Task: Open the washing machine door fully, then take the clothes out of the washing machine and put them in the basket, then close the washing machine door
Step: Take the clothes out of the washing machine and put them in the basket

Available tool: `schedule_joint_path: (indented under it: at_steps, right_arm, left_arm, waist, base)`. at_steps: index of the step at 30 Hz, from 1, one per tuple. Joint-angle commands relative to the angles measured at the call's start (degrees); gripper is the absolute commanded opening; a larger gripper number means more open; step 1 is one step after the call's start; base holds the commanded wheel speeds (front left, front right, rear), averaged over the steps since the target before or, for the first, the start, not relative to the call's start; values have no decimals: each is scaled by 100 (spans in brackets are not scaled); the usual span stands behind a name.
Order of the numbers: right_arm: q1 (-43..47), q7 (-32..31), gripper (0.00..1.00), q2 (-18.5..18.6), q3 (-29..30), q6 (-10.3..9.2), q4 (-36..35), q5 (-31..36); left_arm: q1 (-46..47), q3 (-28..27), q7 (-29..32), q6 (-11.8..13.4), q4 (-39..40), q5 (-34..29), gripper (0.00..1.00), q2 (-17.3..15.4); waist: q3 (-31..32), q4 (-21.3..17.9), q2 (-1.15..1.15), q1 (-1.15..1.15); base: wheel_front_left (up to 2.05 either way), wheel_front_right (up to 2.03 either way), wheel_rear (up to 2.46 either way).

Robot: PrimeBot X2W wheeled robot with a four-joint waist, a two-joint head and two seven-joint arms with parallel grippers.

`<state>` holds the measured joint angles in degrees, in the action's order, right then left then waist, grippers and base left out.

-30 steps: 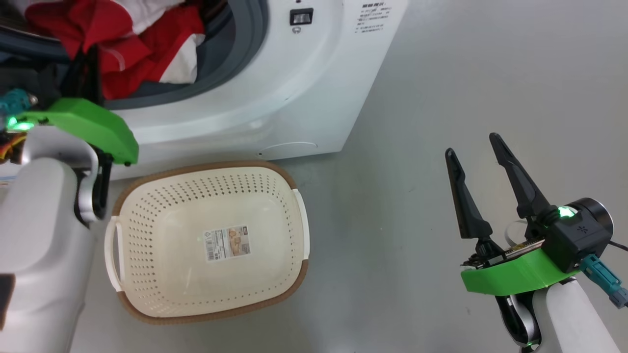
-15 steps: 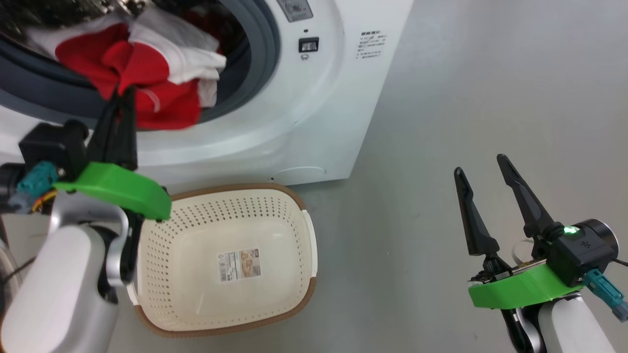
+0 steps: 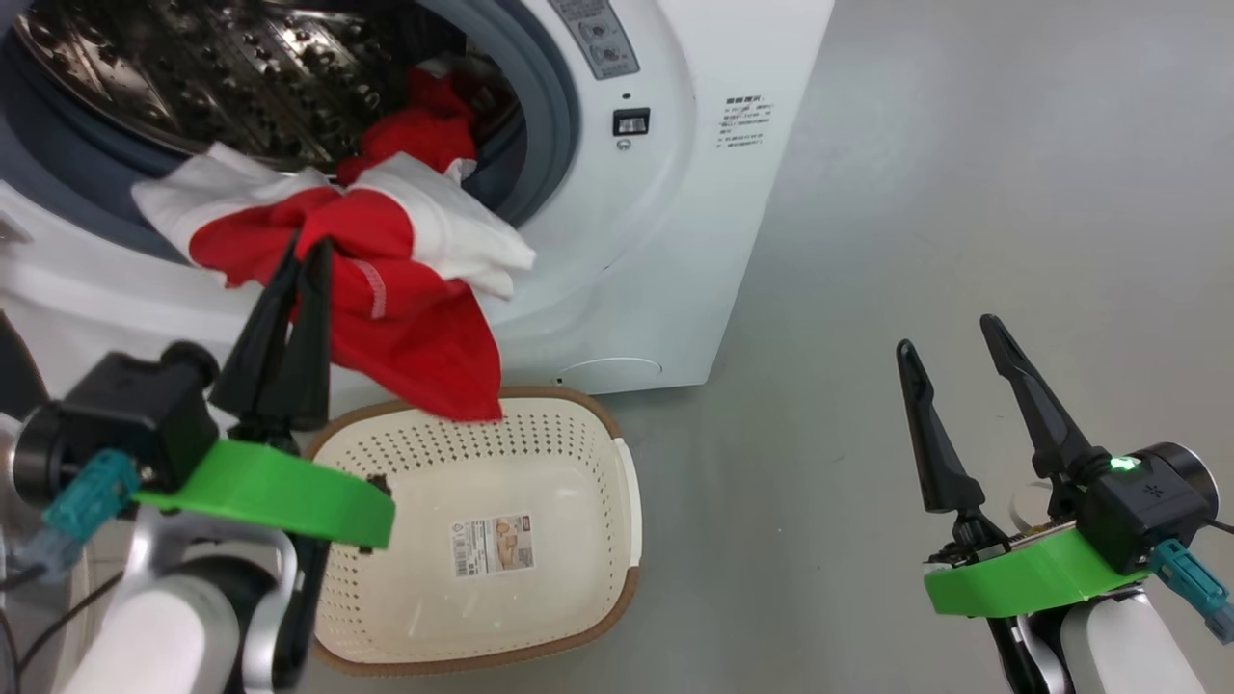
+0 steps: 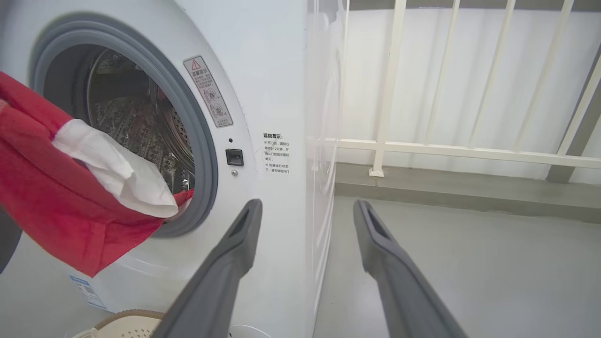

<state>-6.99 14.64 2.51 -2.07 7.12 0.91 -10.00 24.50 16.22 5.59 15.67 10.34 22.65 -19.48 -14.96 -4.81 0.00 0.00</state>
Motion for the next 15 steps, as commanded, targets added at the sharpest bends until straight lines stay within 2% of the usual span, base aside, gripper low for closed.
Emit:
schedule_joint_path:
  at_steps: [1, 9, 15]
  right_arm:
    - [58, 36, 100, 37, -96, 36, -143, 68]
    - [115, 9, 100, 37, -87, 36, -187, 97]
    - [100, 2, 100, 37, -100, 36, -248, 82]
  left_arm:
    - [-1, -195, 28, 52, 301, -66, 0, -225]
    - [-401, -56, 284, 227, 971, -107, 0, -225]
    - [-674, 82, 287, 245, 793, -5, 0, -115]
  waist:
    - [30, 20, 0, 0]
    - [148, 63, 0, 0]
    - [34, 84, 0, 0]
  base:
    - [0, 0, 0]
    - [0, 0, 0]
    - [0, 0, 0]
